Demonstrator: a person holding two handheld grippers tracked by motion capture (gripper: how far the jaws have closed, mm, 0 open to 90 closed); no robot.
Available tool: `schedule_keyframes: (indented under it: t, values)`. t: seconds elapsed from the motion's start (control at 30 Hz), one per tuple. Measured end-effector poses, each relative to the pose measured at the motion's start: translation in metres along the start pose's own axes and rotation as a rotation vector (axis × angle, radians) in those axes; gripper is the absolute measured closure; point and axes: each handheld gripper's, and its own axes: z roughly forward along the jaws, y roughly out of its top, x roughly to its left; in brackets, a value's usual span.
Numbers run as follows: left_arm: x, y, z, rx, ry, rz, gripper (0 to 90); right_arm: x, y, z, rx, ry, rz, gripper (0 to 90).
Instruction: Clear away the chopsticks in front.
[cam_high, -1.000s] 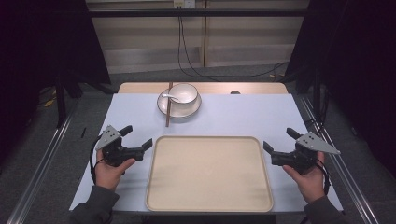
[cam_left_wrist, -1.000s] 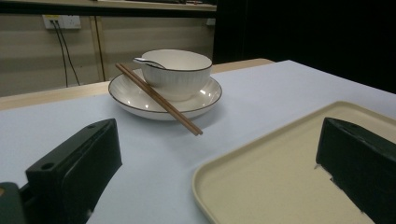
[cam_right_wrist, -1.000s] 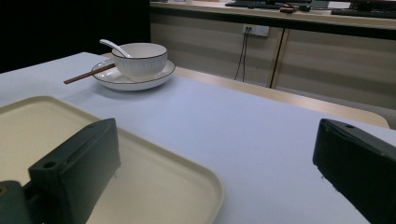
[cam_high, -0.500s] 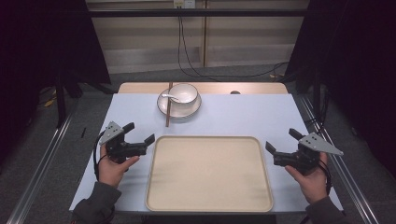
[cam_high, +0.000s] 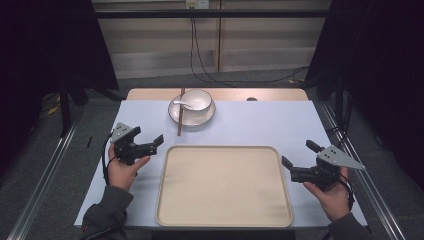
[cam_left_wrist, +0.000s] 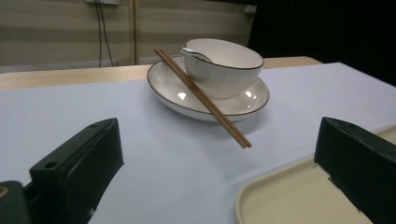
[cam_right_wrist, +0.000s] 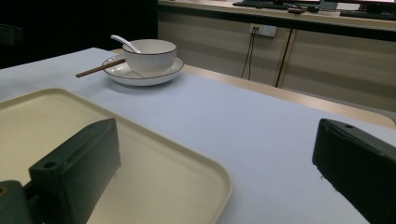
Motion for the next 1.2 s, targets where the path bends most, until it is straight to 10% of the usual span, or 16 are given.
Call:
schedule_keyframes:
  t: [0.8,1.2]
  values:
    - [0.005,0.025,0.096,0.171,0.157,-0.064,7.2,0.001,-0.001,-0.004,0.003,0.033,-0.003,1.5]
    - [0.000,0.029,0.129,0.225,0.187,-0.029,32.7,0.001,-0.002,-0.007,0.008,0.040,-0.003,1.9]
